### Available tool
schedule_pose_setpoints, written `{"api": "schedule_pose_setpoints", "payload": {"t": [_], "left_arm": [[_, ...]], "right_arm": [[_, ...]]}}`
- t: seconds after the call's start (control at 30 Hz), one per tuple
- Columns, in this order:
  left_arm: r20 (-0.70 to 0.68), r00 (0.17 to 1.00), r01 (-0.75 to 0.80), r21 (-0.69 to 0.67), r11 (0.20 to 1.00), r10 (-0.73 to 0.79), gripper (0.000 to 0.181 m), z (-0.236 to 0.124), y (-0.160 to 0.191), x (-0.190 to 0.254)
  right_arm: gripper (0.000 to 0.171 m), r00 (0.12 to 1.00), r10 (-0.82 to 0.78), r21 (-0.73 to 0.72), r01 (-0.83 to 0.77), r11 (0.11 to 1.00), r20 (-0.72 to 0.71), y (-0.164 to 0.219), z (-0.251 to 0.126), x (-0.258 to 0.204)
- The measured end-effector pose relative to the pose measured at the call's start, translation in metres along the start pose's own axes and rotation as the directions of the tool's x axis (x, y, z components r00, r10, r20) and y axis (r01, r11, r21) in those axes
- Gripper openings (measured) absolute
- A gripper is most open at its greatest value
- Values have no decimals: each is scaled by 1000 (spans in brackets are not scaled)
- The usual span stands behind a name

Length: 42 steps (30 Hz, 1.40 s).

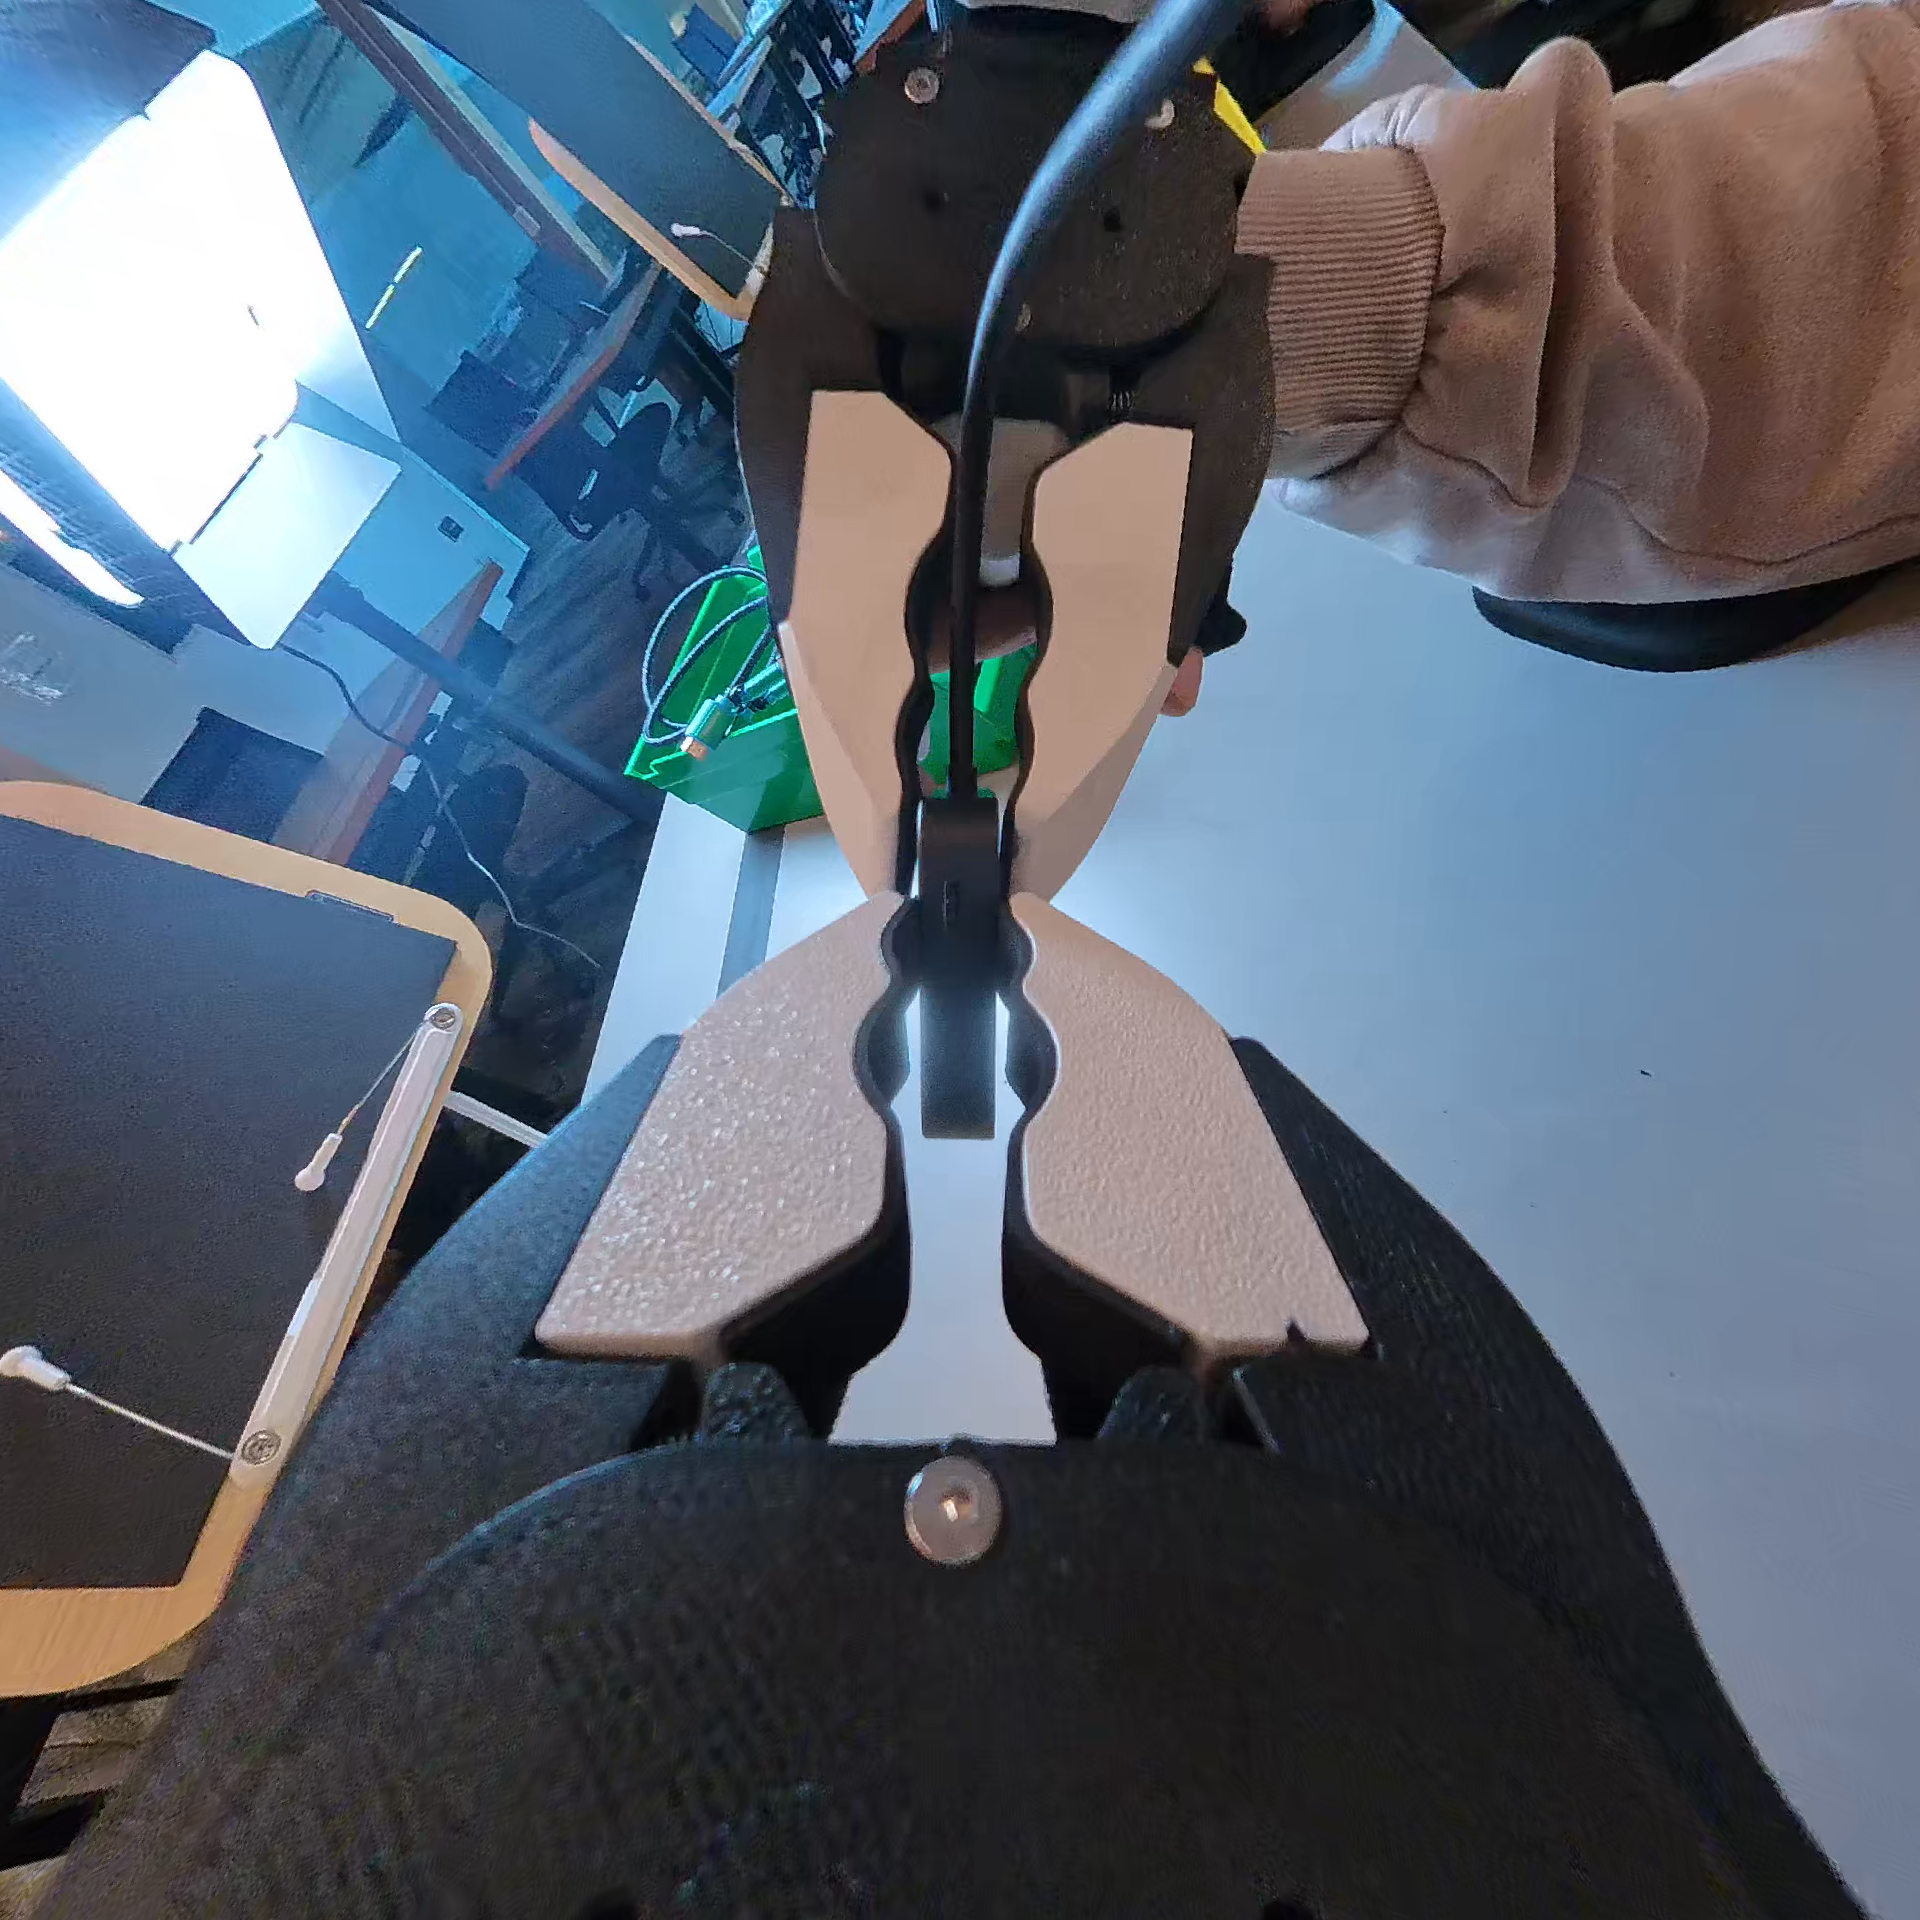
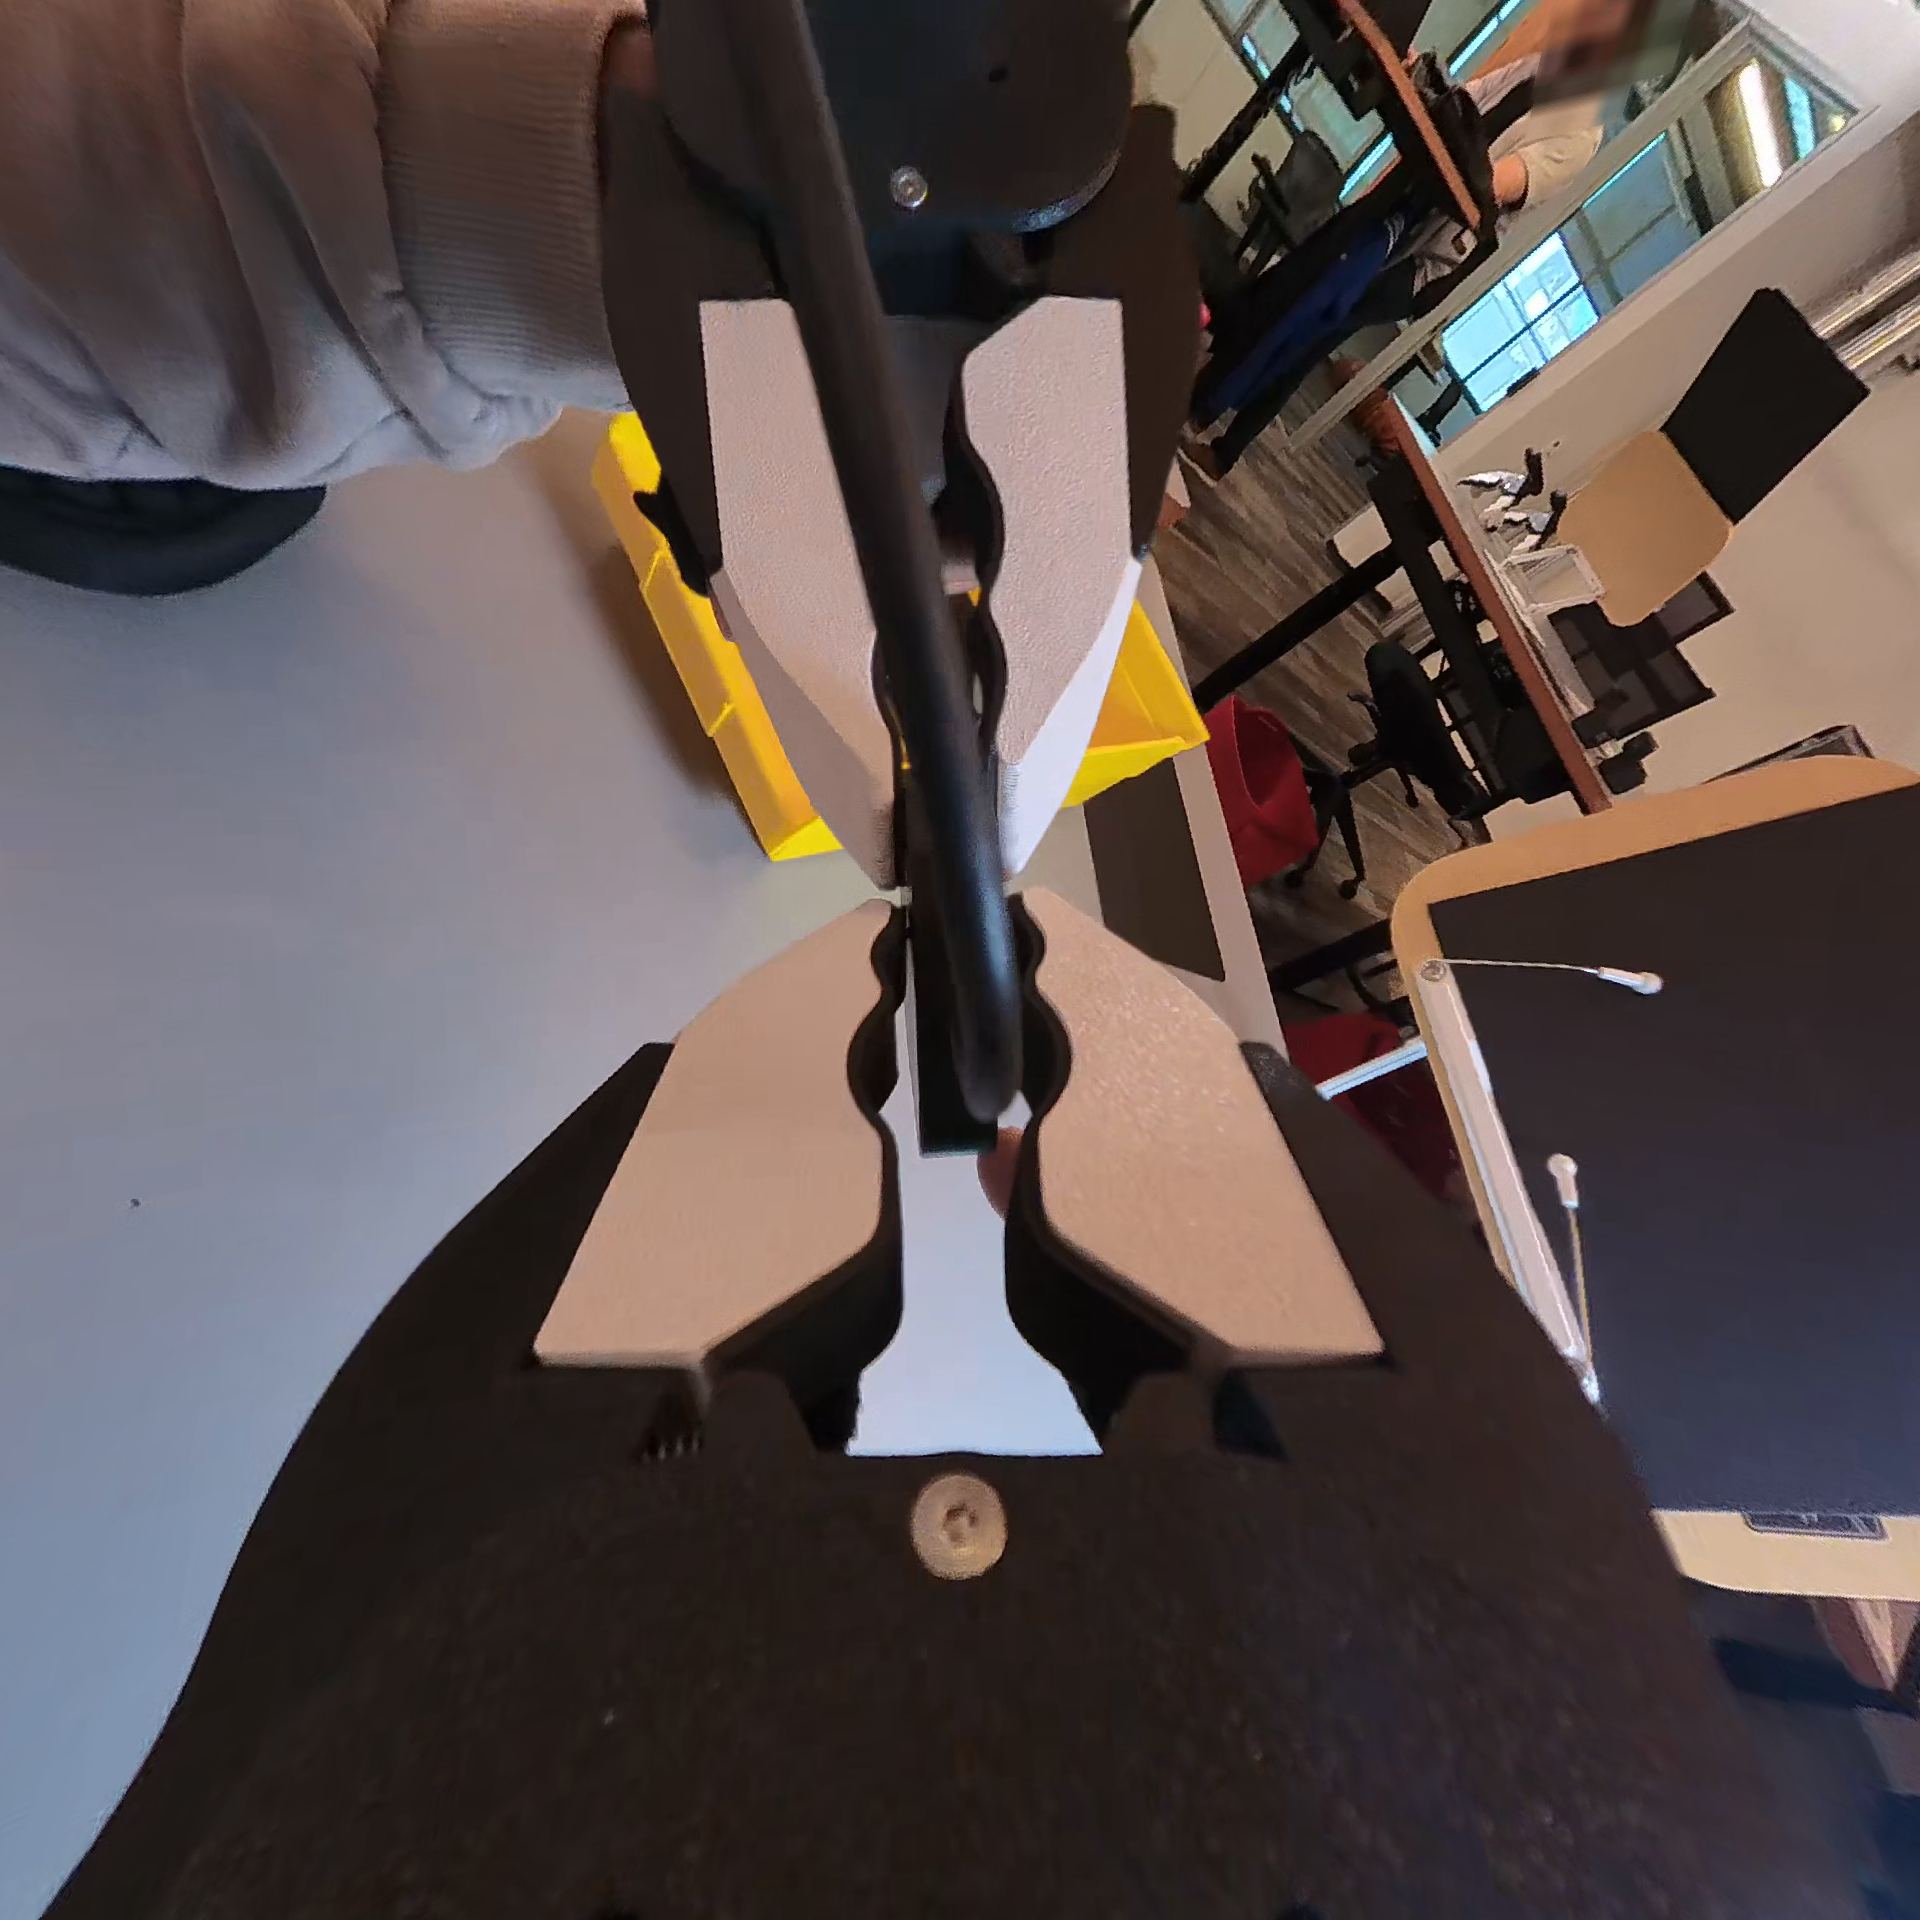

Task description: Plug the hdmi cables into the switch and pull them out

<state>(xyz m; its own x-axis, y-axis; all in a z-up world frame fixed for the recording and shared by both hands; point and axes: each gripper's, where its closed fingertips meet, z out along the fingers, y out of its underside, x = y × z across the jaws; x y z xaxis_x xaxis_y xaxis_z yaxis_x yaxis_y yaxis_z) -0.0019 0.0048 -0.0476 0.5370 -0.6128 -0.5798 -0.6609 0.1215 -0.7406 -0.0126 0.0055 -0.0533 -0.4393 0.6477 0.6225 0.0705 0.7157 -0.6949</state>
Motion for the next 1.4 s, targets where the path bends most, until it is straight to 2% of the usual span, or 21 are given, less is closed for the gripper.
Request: {"api": "schedule_pose_setpoints", "payload": {"t": [0.5,1.13,1.3,1.4], "left_arm": [[-13,1000,-17,-37,999,17,14,2,9,2],[50,999,16,59,998,-19,16,-2,-3,-10],[52,998,21,35,999,-22,16,-1,7,-12],[14,997,76,38,996,-77,16,7,23,-9]], "right_arm": [[15,1000,-17,-77,18,997,5,11,10,-4],[15,996,-40,-47,36,998,-85,2,6,10],[15,997,-5,-20,3,1000,-82,9,13,10],[15,996,80,2,-79,997,-41,24,23,5]]}}
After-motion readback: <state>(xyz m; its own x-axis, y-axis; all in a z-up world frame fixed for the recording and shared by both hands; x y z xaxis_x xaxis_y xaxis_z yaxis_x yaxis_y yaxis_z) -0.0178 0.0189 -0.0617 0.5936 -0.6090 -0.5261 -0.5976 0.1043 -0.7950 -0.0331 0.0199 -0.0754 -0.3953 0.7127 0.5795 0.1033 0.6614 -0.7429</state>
